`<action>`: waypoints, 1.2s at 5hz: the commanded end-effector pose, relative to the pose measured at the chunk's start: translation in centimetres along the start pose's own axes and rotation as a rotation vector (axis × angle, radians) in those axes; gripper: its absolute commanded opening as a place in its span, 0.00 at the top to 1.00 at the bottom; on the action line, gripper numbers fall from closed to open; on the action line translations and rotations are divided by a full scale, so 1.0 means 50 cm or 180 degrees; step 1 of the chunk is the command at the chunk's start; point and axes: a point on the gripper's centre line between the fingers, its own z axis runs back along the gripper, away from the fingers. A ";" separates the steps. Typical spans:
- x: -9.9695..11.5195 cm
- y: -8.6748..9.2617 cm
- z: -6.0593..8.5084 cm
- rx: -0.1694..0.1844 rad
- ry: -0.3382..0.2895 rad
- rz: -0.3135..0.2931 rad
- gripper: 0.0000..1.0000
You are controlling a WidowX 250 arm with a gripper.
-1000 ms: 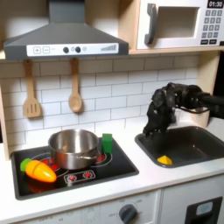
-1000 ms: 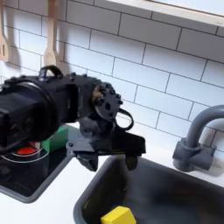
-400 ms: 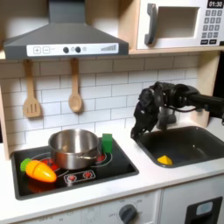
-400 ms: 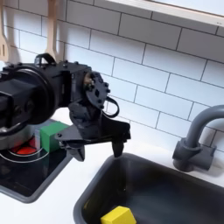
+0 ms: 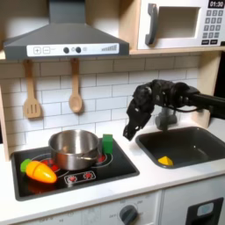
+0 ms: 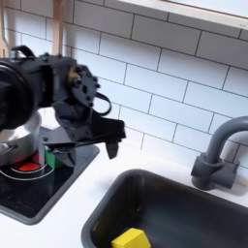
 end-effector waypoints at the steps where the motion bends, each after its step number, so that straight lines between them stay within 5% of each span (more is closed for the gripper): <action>1: 0.022 0.037 -0.008 0.0436 -0.0024 0.0392 0.00; 3: 0.049 0.050 -0.020 0.0607 -0.0101 0.0614 0.00; 6: 0.062 0.051 -0.051 0.0669 -0.0059 0.0684 0.00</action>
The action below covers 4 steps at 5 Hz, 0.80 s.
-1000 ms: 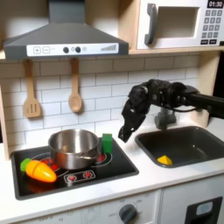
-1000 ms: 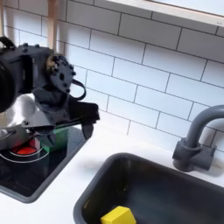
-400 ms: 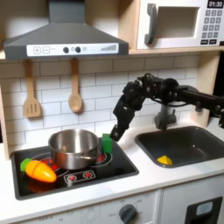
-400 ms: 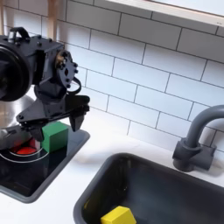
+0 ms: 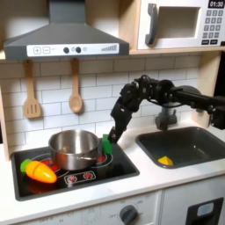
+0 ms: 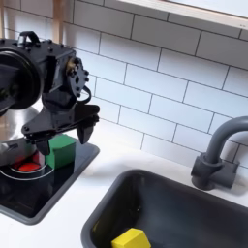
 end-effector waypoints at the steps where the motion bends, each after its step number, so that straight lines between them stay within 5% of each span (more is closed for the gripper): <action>1: 0.008 -0.002 -0.008 0.0007 0.0005 0.0032 0.00; 4: 0.019 0.009 -0.027 0.0085 0.0054 0.0179 0.00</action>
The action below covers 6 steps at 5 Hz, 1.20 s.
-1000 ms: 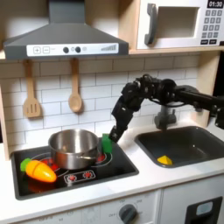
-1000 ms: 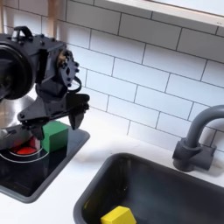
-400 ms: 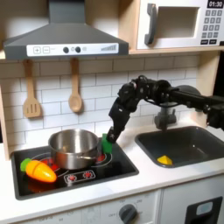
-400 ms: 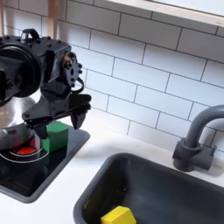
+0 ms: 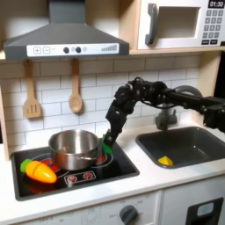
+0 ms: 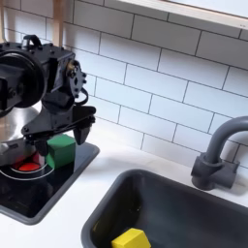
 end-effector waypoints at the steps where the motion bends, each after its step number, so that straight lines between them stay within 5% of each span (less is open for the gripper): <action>1: 0.006 0.001 -0.008 0.0022 0.0018 0.0075 0.00; 6: -0.001 0.009 -0.041 0.0113 0.0095 0.0172 0.00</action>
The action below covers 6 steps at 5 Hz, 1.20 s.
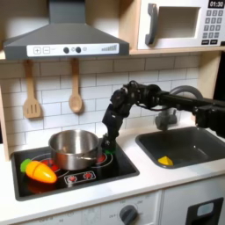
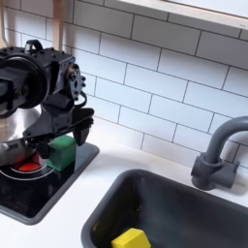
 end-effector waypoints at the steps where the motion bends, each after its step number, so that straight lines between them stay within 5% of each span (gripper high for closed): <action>1: -0.005 0.005 -0.004 -0.0003 0.0011 -0.0006 0.00; 6: -0.033 0.022 -0.016 -0.0001 0.0074 0.0009 0.00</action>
